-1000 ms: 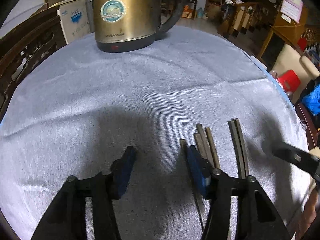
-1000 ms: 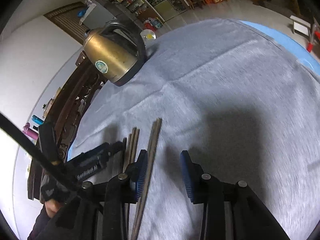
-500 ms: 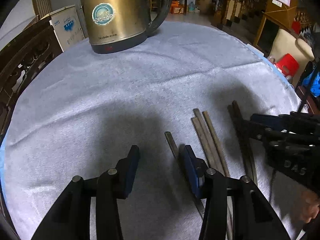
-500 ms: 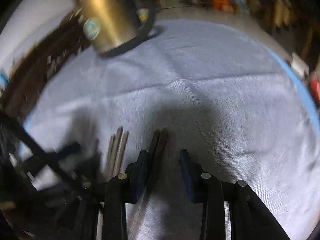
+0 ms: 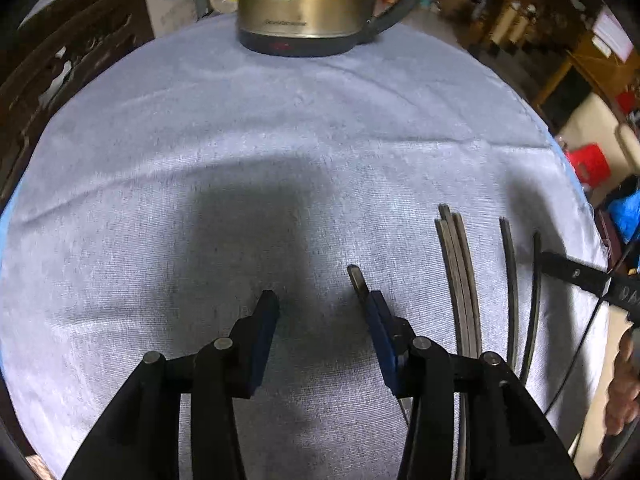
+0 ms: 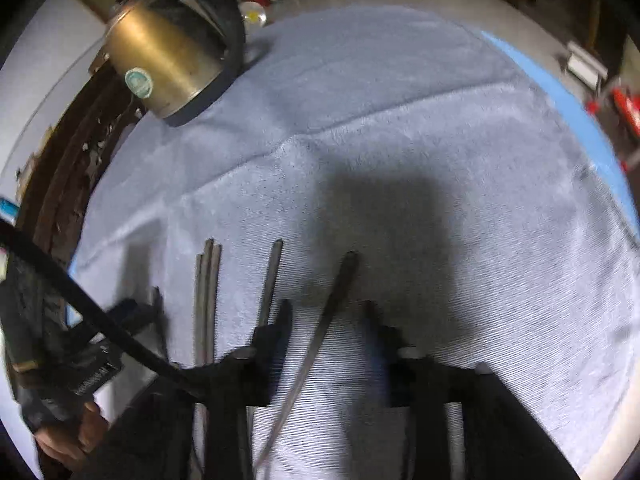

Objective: Organize utensils

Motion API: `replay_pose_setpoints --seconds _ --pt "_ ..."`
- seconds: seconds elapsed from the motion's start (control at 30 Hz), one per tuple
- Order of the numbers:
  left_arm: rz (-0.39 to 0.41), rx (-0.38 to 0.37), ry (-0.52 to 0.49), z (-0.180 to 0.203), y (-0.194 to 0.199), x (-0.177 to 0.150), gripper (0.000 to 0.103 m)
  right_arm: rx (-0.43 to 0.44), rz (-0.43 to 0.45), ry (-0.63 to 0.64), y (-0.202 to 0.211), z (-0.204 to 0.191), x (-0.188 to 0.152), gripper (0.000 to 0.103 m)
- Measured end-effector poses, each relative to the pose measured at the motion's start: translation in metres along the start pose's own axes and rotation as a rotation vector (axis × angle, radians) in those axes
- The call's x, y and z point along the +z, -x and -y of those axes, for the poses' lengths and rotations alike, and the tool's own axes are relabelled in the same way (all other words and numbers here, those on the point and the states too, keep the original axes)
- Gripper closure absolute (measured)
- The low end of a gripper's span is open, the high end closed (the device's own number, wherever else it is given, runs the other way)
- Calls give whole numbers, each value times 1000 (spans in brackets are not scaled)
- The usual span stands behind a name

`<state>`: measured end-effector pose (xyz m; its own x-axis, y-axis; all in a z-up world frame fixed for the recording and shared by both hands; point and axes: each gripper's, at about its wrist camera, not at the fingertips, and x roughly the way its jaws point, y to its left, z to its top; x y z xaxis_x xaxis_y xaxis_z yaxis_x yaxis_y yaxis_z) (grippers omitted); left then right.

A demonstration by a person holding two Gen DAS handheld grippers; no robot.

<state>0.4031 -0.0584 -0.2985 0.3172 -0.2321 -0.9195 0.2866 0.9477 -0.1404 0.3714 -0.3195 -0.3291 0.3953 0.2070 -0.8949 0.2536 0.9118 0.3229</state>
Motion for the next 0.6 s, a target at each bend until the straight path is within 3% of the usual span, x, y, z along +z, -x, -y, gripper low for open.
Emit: replay_pose_setpoints --seconds 0.1,0.23,0.3,0.37,0.47,0.53,0.6 --pt "-6 9 23 2 -2 6 56 -69 -19 12 -10 -9 0 60" --pt "1 77 -16 19 -8 10 57 -173 -10 50 -16 -29 1 76" --pt "20 112 -51 27 -11 12 65 -288 -2 131 -20 -45 -3 87" --pt "29 100 -65 34 -10 14 92 -327 15 187 -22 -52 -5 91" --pt "42 97 -70 33 -9 11 94 -312 25 196 -21 -54 -8 94" --pt "54 75 -50 26 -5 5 95 -209 50 182 -12 -49 -17 94" --pt "75 64 -16 15 3 -5 97 -180 97 189 7 -42 -30 94"
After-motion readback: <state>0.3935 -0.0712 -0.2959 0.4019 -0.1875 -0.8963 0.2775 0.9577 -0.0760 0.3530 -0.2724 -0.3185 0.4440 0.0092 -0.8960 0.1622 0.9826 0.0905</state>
